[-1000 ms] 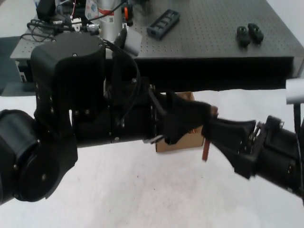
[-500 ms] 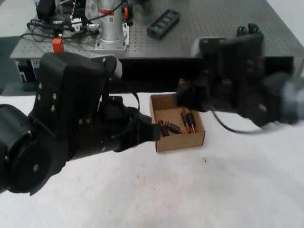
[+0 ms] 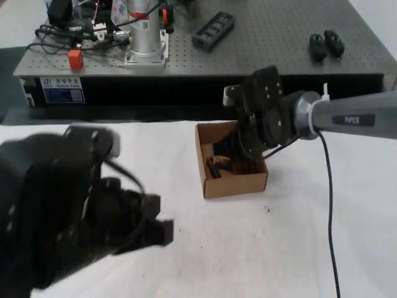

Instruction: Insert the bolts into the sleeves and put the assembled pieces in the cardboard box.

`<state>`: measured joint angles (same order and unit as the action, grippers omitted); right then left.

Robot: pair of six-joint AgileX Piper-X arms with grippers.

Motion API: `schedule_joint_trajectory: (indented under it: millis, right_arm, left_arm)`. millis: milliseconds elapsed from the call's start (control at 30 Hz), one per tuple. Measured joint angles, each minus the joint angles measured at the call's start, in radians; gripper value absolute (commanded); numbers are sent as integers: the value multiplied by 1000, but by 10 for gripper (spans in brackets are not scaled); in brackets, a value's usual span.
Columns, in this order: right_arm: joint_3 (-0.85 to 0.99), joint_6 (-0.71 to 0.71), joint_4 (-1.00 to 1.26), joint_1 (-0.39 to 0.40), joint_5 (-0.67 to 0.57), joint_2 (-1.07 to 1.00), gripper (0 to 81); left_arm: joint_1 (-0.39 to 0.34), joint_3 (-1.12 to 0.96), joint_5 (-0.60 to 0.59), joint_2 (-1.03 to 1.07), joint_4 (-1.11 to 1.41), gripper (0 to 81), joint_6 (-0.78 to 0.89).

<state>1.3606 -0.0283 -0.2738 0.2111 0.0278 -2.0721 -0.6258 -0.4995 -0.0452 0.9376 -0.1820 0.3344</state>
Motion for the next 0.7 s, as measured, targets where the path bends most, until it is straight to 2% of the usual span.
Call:
schedule_joint_trajectory:
  millis: [67,267,433,600,633,700]
  right_arm:
    - [3,2,-8,-16,-8,5,358]
    - [-62,2,20,-29,-96,153,288]
    - [-190,3,83,-30,-114,332,281]
    - [-454,3,188,-30,-123,609,281]
    - [-600,-14,247,-30,-127,748,281]
    - [-681,-24,274,-30,-129,823,281]
  left_arm:
    - [0,59,26,-72,0,6,39]
    - [0,177,45,-201,0,6,108]
    - [0,250,45,-322,0,6,122]
    - [0,320,45,-489,0,6,129]
    - [0,328,45,-516,-2,6,129]
    - [0,344,18,-561,-1,6,129]
